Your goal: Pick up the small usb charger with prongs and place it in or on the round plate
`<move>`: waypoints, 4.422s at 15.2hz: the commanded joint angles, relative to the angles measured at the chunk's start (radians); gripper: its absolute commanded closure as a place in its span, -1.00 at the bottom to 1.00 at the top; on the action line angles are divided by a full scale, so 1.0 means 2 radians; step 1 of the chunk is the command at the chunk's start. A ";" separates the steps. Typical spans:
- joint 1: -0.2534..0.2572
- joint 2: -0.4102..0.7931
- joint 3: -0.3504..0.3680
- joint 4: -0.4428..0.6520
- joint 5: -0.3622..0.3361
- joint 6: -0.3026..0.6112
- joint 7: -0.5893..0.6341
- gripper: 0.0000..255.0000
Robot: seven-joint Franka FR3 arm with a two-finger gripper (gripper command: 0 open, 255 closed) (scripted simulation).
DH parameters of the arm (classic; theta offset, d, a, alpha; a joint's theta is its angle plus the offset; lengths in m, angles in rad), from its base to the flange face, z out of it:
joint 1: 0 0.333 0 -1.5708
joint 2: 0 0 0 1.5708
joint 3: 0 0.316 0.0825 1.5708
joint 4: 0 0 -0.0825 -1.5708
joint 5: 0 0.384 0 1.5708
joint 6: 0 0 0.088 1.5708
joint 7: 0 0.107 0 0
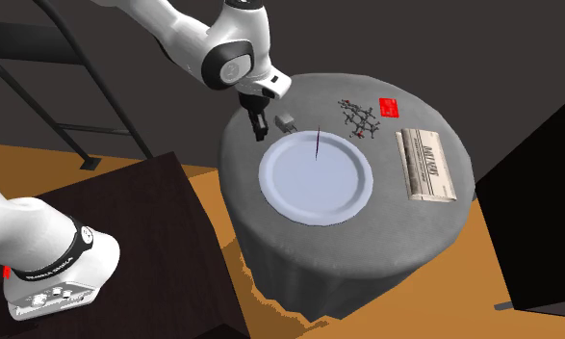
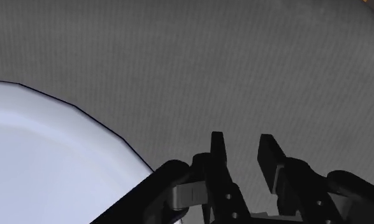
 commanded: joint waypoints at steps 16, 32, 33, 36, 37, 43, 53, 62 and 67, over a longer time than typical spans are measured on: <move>-0.003 0.059 -0.010 0.119 0.003 -0.055 0.014 -1.00; -0.003 0.059 -0.010 0.119 0.003 -0.055 0.014 1.00; -0.003 0.054 -0.010 0.120 0.004 -0.061 0.013 1.00; -0.004 0.039 -0.008 0.121 0.007 -0.077 0.011 1.00; -0.005 0.034 -0.008 0.122 0.008 -0.083 0.010 1.00; -0.006 0.007 -0.005 0.129 0.014 -0.117 0.006 1.00; -0.029 -0.038 -0.015 0.121 0.025 -0.153 -0.034 1.00; -0.091 -0.070 -0.059 0.093 0.037 -0.156 -0.146 1.00; -0.103 -0.060 -0.068 0.085 0.038 -0.139 -0.168 1.00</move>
